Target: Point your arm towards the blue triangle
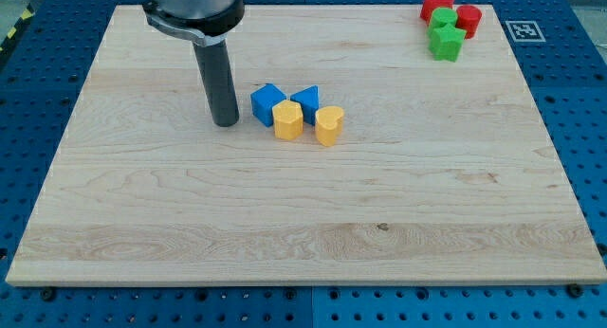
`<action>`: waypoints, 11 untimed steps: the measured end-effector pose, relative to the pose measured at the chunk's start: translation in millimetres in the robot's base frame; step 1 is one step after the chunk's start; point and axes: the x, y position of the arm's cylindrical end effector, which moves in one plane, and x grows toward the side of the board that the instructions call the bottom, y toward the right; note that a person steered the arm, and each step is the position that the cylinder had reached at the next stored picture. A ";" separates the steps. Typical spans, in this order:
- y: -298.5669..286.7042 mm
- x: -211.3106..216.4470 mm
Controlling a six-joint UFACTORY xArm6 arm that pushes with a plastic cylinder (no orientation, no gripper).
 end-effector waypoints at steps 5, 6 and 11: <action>-33.7 -45.4; 6.6 -96.1; 142.6 -30.8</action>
